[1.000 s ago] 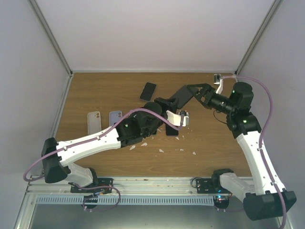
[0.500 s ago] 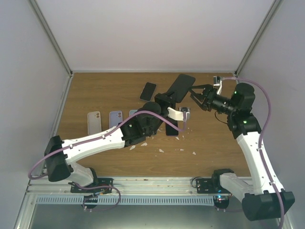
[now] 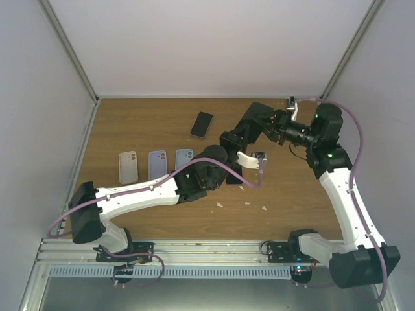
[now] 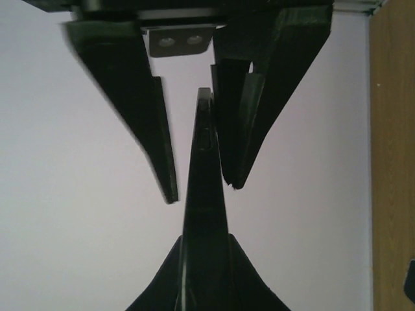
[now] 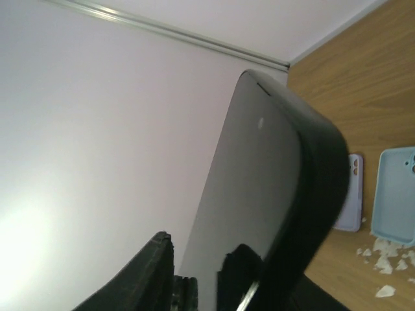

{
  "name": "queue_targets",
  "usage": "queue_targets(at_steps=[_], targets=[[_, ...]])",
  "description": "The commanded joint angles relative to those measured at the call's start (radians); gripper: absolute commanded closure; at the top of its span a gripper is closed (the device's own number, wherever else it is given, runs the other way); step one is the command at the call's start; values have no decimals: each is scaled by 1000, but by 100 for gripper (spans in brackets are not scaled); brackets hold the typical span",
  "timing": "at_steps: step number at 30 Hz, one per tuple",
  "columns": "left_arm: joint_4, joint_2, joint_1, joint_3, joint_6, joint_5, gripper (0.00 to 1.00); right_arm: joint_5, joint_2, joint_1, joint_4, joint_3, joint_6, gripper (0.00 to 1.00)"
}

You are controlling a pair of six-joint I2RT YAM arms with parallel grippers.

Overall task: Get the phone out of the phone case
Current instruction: Place the phone at the center of the board.

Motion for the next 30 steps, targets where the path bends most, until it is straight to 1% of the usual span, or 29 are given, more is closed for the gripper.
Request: queue_targets(at_steps=[1, 6, 7, 9, 11, 13, 14, 16, 18, 19, 20, 22, 23, 25, 27, 30], targets=[[143, 10, -29, 13, 49, 12, 100, -10, -1, 10, 30, 43, 21, 75], [166, 12, -41, 6, 72, 11, 100, -16, -1, 10, 37, 36, 36, 97], [166, 10, -41, 5, 73, 13, 100, -20, -2, 9, 41, 34, 41, 99], [164, 7, -41, -2, 74, 12, 100, -24, -3, 7, 49, 29, 46, 100], [159, 2, -41, -14, 76, 13, 95, -31, -5, 3, 56, 22, 49, 99], [161, -6, -41, -27, 78, 14, 85, -37, -8, -2, 69, 13, 50, 100], [153, -11, -41, -31, 73, 13, 79, -41, -10, -6, 77, 9, 50, 100], [110, -24, -39, -32, 41, 13, 63, -47, -13, -18, 80, 2, 41, 99], [49, -44, -32, -36, -5, 20, 43, -57, -18, -34, 86, -9, 25, 100], [16, -57, -27, -39, -28, 24, 30, -62, -21, -41, 85, -17, 10, 100], [-24, -70, -19, -42, -59, 31, 21, -66, -25, -47, 86, -26, -7, 99], [-103, -99, 3, -47, -124, 48, 7, -89, -31, -59, 86, -52, -49, 100], [-154, -114, 17, -46, -181, 65, 2, -105, -31, -67, 82, -64, -73, 100], [-248, -143, 52, -47, -261, 105, 1, -148, -22, -85, 54, -85, -143, 99], [-328, -163, 88, -46, -333, 139, 1, -179, -5, -100, -7, -86, -249, 99], [-439, -174, 148, -12, -468, 197, 1, -193, 15, -108, -140, -72, -462, 99]])
